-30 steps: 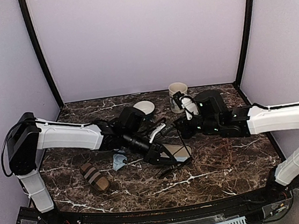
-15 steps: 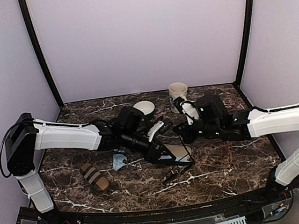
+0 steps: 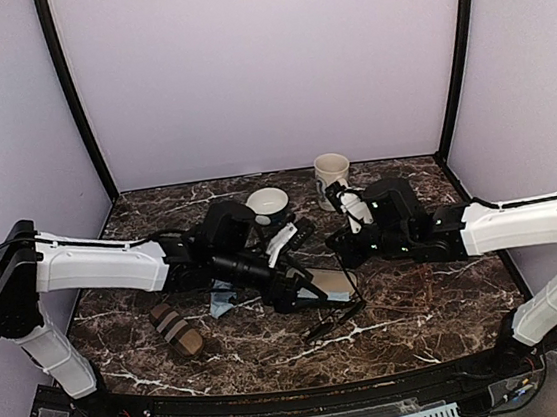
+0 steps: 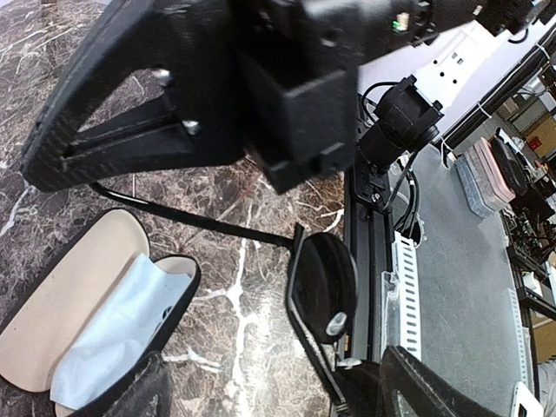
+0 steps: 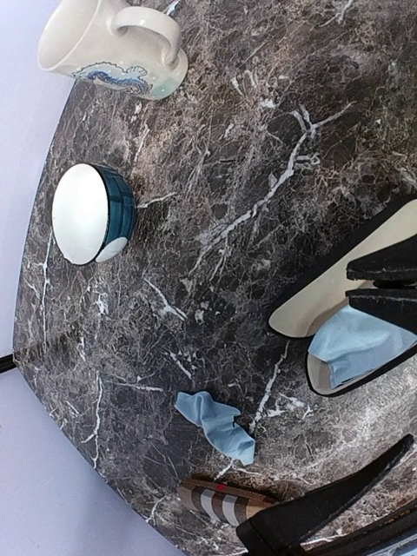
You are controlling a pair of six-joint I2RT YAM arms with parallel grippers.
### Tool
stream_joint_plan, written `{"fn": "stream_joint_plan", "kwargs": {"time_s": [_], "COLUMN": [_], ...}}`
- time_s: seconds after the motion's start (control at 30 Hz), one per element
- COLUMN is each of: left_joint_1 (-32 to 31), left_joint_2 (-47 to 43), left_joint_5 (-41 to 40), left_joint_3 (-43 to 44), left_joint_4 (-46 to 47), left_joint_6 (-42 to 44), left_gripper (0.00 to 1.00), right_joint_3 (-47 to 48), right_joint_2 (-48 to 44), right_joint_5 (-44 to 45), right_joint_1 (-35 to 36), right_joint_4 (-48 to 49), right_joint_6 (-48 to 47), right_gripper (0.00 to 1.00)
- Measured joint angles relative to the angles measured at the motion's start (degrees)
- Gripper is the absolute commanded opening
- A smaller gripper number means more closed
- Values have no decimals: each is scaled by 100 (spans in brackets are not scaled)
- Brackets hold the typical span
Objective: Organize the sunglasses
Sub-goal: Fold the left temple of the sunglasses on the sunglasses.
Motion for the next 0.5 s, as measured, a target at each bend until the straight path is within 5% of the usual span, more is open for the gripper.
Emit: {"fn": "stream_joint_plan", "kwargs": {"time_s": [0.5], "left_joint_1": [-85], "left_joint_2": [-933], "left_joint_5": [-212], "left_joint_3": [-1373], "left_joint_4": [610], "left_joint_6": [-745], "left_gripper": [87], "right_joint_3": [243], "right_joint_2": [146], "right_joint_5": [411], "right_joint_1": [4], "right_joint_4": [-227], "right_joint_6": [146], "right_gripper": [0]}}
